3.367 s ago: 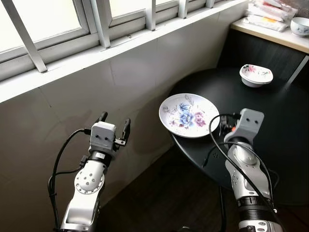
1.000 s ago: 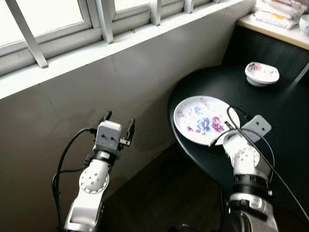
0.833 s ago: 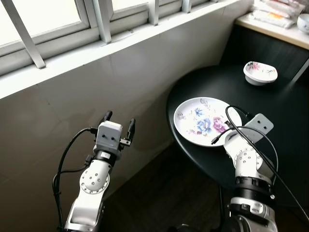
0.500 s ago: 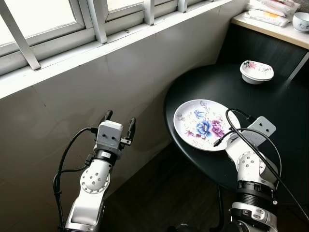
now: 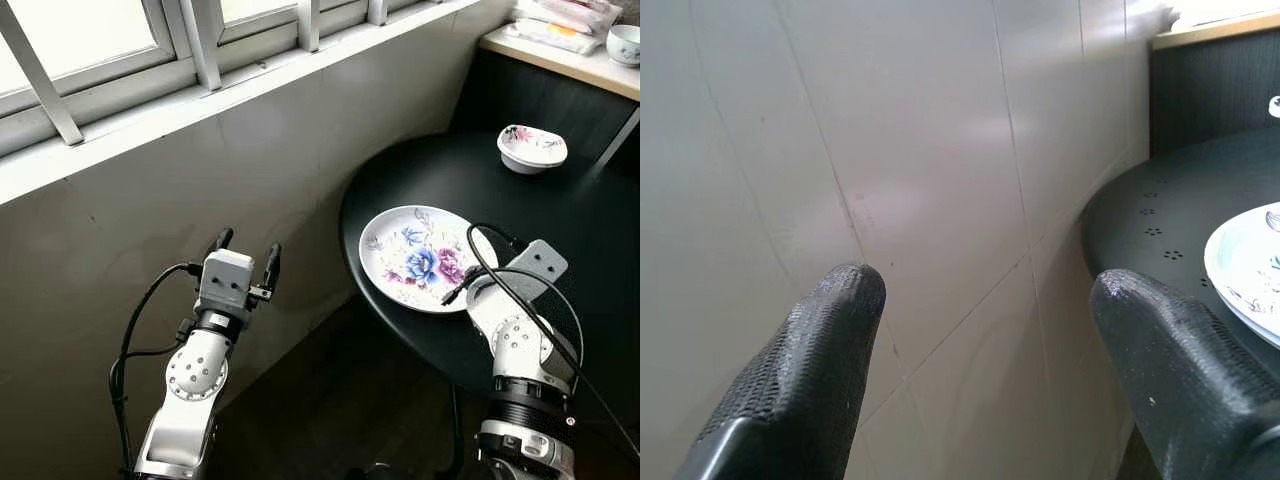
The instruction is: Kitchen organization
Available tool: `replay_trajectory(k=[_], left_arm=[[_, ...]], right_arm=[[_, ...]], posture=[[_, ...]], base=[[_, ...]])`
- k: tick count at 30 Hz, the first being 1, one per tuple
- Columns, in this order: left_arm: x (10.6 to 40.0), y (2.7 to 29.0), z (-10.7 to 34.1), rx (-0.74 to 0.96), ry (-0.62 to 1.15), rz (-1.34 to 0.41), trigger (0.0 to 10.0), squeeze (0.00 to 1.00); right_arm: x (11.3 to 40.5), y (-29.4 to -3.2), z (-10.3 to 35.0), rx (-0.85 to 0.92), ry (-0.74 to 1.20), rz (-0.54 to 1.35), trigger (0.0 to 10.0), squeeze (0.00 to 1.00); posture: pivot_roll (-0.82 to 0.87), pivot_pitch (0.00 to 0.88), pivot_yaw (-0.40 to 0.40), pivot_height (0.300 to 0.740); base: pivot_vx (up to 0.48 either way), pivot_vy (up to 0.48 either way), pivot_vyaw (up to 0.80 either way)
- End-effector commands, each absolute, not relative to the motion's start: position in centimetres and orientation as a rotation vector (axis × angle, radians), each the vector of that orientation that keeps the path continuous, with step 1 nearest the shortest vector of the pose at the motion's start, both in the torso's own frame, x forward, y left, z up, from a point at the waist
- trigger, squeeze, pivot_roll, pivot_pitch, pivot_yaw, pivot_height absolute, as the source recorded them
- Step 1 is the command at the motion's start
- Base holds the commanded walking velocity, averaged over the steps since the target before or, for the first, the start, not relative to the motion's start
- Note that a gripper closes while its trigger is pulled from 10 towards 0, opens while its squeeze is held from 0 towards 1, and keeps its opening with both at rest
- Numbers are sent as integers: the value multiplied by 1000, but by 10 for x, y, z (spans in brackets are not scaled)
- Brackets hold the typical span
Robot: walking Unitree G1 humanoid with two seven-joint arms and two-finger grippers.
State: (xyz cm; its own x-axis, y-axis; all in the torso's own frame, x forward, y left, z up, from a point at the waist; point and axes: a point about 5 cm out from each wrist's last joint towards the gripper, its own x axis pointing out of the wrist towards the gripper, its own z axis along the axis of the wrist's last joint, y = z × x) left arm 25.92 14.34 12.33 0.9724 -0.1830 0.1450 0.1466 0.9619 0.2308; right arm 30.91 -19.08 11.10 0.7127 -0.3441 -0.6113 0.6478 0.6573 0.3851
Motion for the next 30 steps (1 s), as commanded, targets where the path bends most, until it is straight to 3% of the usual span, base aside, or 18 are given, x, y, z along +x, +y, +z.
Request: replay_trajectory(k=[1, 9, 10, 11, 12, 23, 26, 30], left_arm=[[260, 143, 122, 232, -157, -172, 10000, 0], [261, 142, 122, 233, -158, -171, 10000, 0], [262, 142, 122, 233, -159, -171, 10000, 0], [262, 142, 123, 233, -160, -170, 10000, 0], [262, 142, 123, 232, -161, -169, 10000, 0], [261, 143, 122, 237, -157, -164, 10000, 0], [262, 144, 122, 240, -155, -159, 10000, 0], [262, 145, 121, 244, -153, -146, 10000, 0]], right_arm=[[313, -186, 107, 678, 557, -560, 10000, 0], [324, -199, 97, 690, 582, -541, 10000, 0], [325, -200, 96, 687, 583, -544, 3529, 0], [325, -202, 95, 685, 584, -547, 3529, 0], [325, -203, 94, 683, 587, -551, 0, 0], [326, -201, 93, 696, 569, -548, 0, 0], [334, -198, 112, 611, 463, -460, 0, 0], [342, -199, 150, 371, 195, -370, 0, 0]], posture=[[4, 53, -27, 740], [4, 50, -30, 740], [4, 50, -30, 740], [5, 49, -32, 740], [5, 49, -32, 740], [5, 50, -30, 740], [5, 48, -29, 740], [4, 49, -26, 740]], base=[[0, 0, 0], [0, 0, 0], [0, 0, 0], [0, 0, 0], [0, 0, 0], [0, 0, 0], [0, 0, 0], [0, 0, 0]])
